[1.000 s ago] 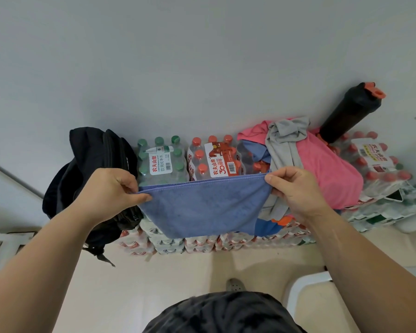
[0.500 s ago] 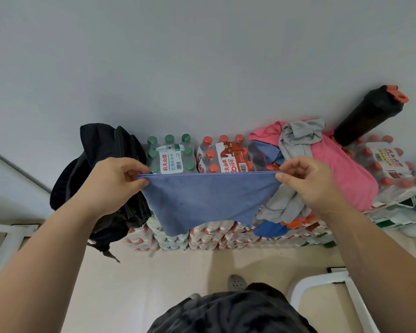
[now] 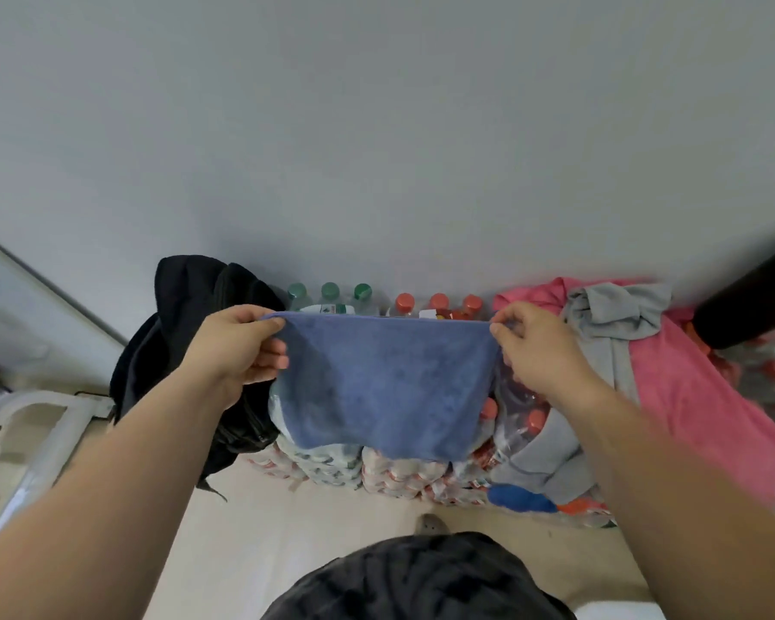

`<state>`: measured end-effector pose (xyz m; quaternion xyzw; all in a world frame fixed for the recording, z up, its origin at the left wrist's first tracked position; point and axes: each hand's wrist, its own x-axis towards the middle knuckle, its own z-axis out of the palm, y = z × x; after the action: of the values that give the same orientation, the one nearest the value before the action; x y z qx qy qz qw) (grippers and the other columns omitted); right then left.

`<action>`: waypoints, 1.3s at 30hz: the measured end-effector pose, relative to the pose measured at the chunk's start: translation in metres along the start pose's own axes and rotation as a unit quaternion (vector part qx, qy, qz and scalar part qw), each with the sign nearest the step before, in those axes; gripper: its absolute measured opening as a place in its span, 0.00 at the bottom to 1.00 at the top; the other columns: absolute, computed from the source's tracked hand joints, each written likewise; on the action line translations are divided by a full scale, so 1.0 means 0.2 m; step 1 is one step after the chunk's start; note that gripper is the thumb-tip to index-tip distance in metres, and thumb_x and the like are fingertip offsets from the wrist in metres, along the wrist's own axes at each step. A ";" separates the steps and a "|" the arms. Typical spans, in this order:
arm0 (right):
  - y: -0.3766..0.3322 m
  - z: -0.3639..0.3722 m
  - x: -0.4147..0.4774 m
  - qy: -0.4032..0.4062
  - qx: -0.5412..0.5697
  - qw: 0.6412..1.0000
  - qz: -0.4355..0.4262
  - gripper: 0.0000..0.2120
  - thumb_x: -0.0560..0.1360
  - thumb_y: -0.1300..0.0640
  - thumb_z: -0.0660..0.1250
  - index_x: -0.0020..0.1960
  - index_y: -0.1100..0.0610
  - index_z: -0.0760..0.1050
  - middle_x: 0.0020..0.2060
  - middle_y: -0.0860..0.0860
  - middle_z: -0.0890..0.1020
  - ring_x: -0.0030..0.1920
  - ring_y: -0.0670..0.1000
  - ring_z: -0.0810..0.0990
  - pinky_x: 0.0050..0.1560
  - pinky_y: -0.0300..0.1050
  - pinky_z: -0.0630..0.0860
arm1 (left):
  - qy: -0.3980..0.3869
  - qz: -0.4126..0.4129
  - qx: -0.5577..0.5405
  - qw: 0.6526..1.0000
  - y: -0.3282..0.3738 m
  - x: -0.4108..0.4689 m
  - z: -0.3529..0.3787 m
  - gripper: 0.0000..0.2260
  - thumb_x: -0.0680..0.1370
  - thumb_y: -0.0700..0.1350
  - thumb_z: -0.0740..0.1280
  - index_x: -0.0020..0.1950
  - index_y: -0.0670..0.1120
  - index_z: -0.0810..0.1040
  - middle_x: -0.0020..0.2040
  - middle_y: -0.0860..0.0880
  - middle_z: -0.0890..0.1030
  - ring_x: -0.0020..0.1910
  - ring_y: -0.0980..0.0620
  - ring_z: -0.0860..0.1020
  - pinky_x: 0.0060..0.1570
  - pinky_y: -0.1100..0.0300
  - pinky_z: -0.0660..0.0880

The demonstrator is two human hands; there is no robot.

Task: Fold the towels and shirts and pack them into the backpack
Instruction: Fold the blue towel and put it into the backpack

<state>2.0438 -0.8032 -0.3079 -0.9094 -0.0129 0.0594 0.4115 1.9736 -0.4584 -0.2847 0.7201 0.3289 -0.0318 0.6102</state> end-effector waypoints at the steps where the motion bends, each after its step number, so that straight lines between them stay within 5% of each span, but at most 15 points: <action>1: 0.01 0.03 0.05 -0.017 0.058 0.998 0.034 0.06 0.81 0.59 0.64 0.46 0.52 0.75 0.31 0.51 0.81 0.26 0.49 0.78 0.29 0.40 0.73 | 0.007 -0.013 -0.024 1.000 0.01 0.03 0.04 0.03 0.81 0.42 0.66 0.49 0.46 0.80 0.34 0.44 0.82 0.28 0.49 0.80 0.33 0.58 0.78; 4: 0.03 0.10 0.19 -0.064 0.232 0.959 0.151 0.06 0.84 0.58 0.59 0.49 0.54 0.72 0.33 0.58 0.82 0.26 0.52 0.80 0.23 0.40 0.73 | 0.029 -0.023 -0.081 0.996 0.02 0.14 0.13 0.03 0.82 0.41 0.65 0.51 0.45 0.78 0.43 0.41 0.85 0.38 0.45 0.85 0.44 0.51 0.82; 8: 0.07 0.18 0.39 -0.071 0.293 0.932 0.202 0.08 0.85 0.57 0.58 0.46 0.51 0.69 0.42 0.57 0.82 0.37 0.52 0.82 0.30 0.45 0.79 | 0.052 -0.012 -0.090 0.995 0.01 0.29 0.22 0.04 0.82 0.41 0.66 0.54 0.42 0.79 0.47 0.40 0.84 0.46 0.44 0.85 0.46 0.54 0.81; 15: 0.08 0.24 0.57 -0.031 0.247 0.951 0.186 0.07 0.83 0.59 0.60 0.47 0.51 0.69 0.45 0.53 0.82 0.42 0.50 0.81 0.38 0.49 0.79 | 0.066 0.011 -0.071 0.995 0.02 0.57 0.26 0.01 0.79 0.36 0.68 0.48 0.41 0.79 0.43 0.39 0.82 0.41 0.46 0.82 0.35 0.63 0.79; 22: 0.06 0.19 0.71 0.057 0.237 0.964 0.106 0.10 0.80 0.65 0.65 0.44 0.52 0.74 0.45 0.58 0.84 0.50 0.59 0.84 0.51 0.53 0.79 | 0.007 0.077 -0.084 0.993 0.15 0.75 0.32 0.07 0.78 0.33 0.67 0.45 0.44 0.78 0.43 0.43 0.81 0.40 0.52 0.81 0.41 0.63 0.76; 26: 0.05 0.14 0.64 0.067 0.253 0.961 0.091 0.10 0.79 0.67 0.66 0.43 0.55 0.75 0.42 0.57 0.83 0.46 0.56 0.84 0.51 0.53 0.79 | -0.001 0.112 -0.060 0.992 0.17 0.72 0.28 0.08 0.77 0.32 0.69 0.43 0.45 0.80 0.40 0.44 0.82 0.40 0.50 0.80 0.42 0.60 0.76; 31: 0.06 0.05 0.40 0.038 0.228 0.972 0.042 0.09 0.76 0.68 0.70 0.42 0.55 0.79 0.38 0.53 0.84 0.40 0.48 0.82 0.43 0.43 0.77 | 0.037 0.186 0.152 0.970 0.08 0.50 0.14 0.05 0.73 0.38 0.72 0.42 0.48 0.85 0.35 0.54 0.84 0.34 0.57 0.79 0.40 0.61 0.74; 39: 0.24 0.02 0.03 -0.046 0.077 0.996 0.028 0.05 0.73 0.63 0.75 0.44 0.54 0.84 0.31 0.43 0.83 0.32 0.37 0.79 0.35 0.29 0.72 | 0.017 0.308 0.445 0.841 -0.17 0.16 0.01 0.07 0.72 0.38 0.74 0.46 0.49 0.87 0.40 0.49 0.84 0.38 0.46 0.81 0.41 0.53 0.79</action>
<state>2.0485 -0.8320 -0.3473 -0.8711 -0.0017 0.1136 0.4777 1.9814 -0.4443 -0.3293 0.9788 0.0503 0.0270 0.1968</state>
